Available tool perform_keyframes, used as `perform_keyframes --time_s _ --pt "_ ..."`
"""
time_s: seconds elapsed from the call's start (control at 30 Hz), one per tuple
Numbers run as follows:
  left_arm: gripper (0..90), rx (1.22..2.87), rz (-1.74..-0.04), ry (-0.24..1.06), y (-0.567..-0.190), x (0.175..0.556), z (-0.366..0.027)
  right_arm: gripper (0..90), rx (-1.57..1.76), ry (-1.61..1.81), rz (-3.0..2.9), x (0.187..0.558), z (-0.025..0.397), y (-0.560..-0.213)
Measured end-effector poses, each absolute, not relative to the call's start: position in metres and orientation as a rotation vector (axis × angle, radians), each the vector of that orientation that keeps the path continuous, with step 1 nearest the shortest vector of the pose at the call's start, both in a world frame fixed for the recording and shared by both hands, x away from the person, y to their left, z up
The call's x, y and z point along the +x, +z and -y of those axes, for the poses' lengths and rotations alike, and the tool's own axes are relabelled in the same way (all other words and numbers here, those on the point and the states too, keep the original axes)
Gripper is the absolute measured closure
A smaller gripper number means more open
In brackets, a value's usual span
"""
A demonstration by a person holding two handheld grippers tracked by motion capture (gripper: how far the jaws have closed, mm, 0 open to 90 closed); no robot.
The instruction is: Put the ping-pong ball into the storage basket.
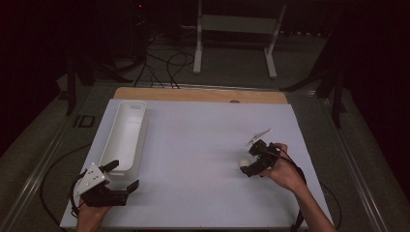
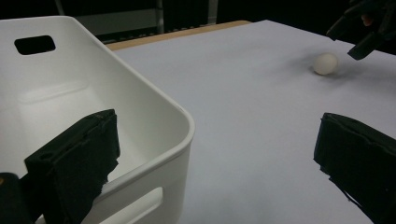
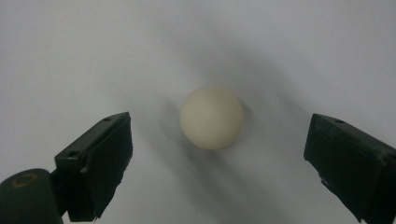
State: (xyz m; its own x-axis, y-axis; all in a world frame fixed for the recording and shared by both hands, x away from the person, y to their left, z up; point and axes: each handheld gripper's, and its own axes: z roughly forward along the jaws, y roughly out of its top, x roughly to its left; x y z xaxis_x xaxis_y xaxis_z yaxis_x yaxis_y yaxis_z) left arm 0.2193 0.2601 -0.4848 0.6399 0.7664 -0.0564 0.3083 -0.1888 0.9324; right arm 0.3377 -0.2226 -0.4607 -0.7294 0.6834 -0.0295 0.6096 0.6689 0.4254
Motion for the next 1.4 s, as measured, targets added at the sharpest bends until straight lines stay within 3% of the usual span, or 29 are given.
perform_keyframes --time_s 0.63,0.83,1.4 --pt "0.9 1.767 -0.869 0.522 -0.485 0.220 -0.260 8.4 1.073 0.533 -2.738 0.348 0.211 -0.471" --pt "0.9 1.766 -0.869 0.521 -0.485 0.220 -0.260 13.7 1.073 0.508 -2.753 0.350 0.207 -0.475" --pt "0.9 1.767 -0.868 0.523 -0.485 0.220 -0.260 49.4 1.084 0.431 -2.781 0.354 0.202 -0.484"
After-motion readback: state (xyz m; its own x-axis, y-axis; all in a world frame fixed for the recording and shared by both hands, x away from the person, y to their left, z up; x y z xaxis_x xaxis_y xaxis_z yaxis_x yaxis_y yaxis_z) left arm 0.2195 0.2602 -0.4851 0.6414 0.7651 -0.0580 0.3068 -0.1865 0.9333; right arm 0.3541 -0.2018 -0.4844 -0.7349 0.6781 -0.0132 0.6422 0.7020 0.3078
